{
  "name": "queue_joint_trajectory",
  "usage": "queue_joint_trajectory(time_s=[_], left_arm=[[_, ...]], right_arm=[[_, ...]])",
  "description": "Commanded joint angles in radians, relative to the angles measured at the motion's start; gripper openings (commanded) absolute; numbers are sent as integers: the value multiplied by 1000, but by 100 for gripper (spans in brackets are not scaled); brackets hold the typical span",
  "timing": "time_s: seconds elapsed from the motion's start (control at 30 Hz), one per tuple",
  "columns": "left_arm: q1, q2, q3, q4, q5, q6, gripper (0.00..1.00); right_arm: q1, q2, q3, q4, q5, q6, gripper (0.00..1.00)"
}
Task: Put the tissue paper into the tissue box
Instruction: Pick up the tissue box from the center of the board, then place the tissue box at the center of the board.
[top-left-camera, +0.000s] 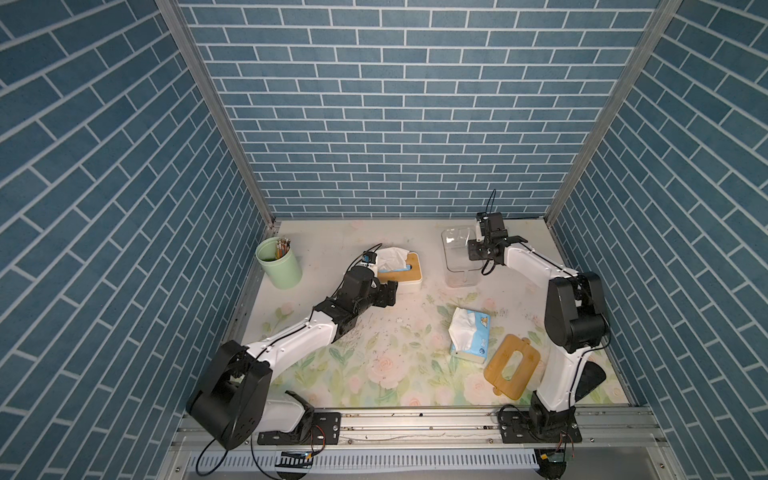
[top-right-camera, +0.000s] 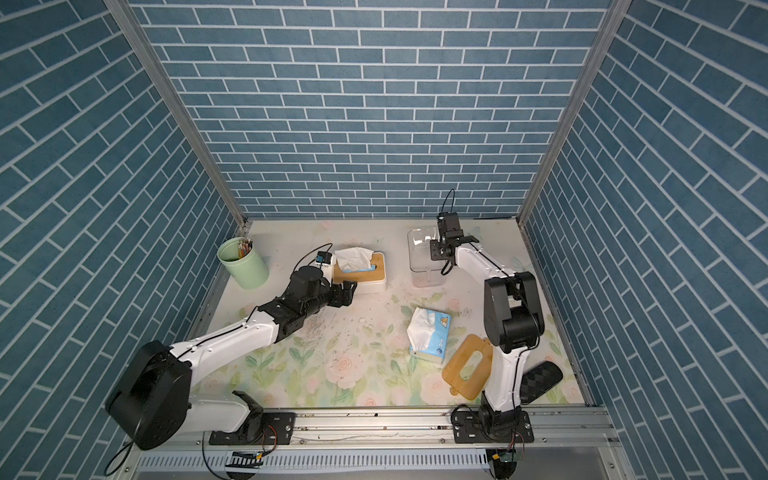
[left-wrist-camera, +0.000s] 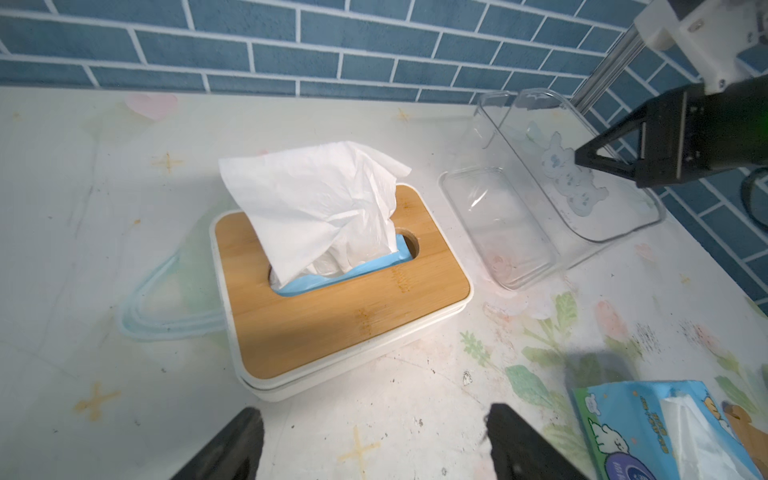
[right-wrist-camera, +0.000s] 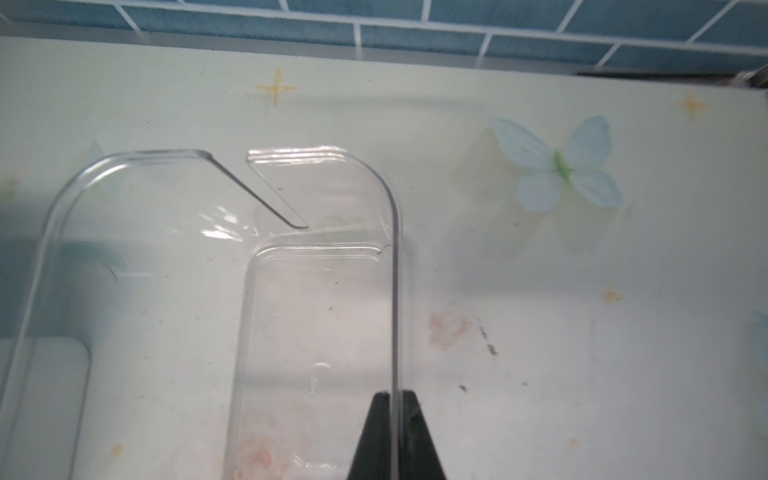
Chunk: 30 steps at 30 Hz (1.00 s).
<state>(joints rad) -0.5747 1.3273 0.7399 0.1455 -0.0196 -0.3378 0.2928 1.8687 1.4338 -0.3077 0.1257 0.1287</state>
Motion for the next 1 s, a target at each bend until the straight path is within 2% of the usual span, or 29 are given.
queue_joint_trajectory(time_s=[0.0, 0.17, 0.3, 0.5, 0.6, 0.73, 0.97], left_arm=[[3, -66, -10, -40, -45, 23, 94], [51, -168, 1, -81, -38, -12, 100], [115, -276, 7, -133, -41, -30, 100], [281, -366, 53, -236, -24, -33, 100], [364, -371, 81, -259, 20, -28, 100], [446, -354, 92, -262, 76, -30, 100], [481, -362, 42, -237, 108, -53, 100]], right_arm=[[2, -201, -34, 55, -64, -51, 0], [46, -386, -126, 121, -295, -108, 0], [141, -467, -146, 86, -376, -200, 0], [257, -535, -173, -1, -467, -331, 0], [315, -520, -171, -49, -519, -379, 0], [408, -454, -149, -119, -524, -444, 0], [524, -287, -112, -185, -496, -599, 0]])
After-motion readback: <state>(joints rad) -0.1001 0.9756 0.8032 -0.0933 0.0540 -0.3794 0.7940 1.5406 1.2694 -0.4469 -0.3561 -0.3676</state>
